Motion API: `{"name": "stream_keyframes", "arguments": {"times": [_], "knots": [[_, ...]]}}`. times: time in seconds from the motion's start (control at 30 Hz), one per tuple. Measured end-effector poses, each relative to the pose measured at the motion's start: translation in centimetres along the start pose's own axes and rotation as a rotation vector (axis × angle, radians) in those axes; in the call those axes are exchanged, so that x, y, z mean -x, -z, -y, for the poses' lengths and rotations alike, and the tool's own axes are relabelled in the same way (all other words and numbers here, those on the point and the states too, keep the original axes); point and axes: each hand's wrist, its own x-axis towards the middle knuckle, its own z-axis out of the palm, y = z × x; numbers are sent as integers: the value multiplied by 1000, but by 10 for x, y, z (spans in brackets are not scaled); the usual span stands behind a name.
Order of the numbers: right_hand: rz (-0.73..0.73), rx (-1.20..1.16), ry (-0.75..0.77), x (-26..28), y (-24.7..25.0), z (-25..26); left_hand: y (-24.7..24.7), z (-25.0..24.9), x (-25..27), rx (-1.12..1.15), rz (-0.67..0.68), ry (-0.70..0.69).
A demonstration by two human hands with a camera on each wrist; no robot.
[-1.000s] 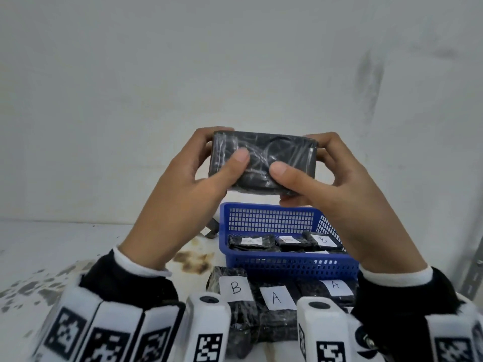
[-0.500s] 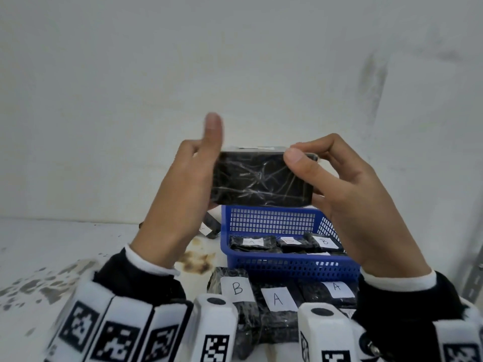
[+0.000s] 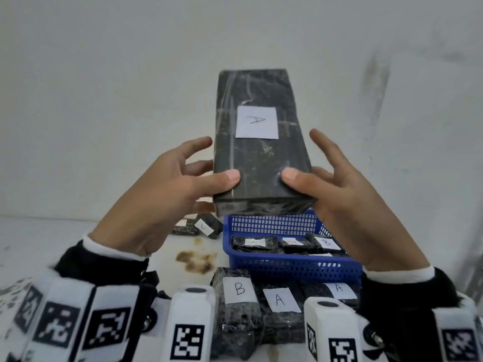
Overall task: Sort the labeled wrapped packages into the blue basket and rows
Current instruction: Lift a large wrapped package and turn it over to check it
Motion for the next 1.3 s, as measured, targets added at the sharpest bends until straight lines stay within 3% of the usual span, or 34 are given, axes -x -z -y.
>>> {"name": "stream_keyframes", "arguments": {"times": [0.17, 0.5, 1.3], "knots": [[66, -16, 35, 5, -2, 6, -4, 2, 1, -80, 10, -54], [5, 182, 28, 2, -2, 1, -12, 11, -3, -136, -62, -55], [-57, 288, 98, 3, -5, 3, -15, 12, -5, -226, -189, -94]]}}
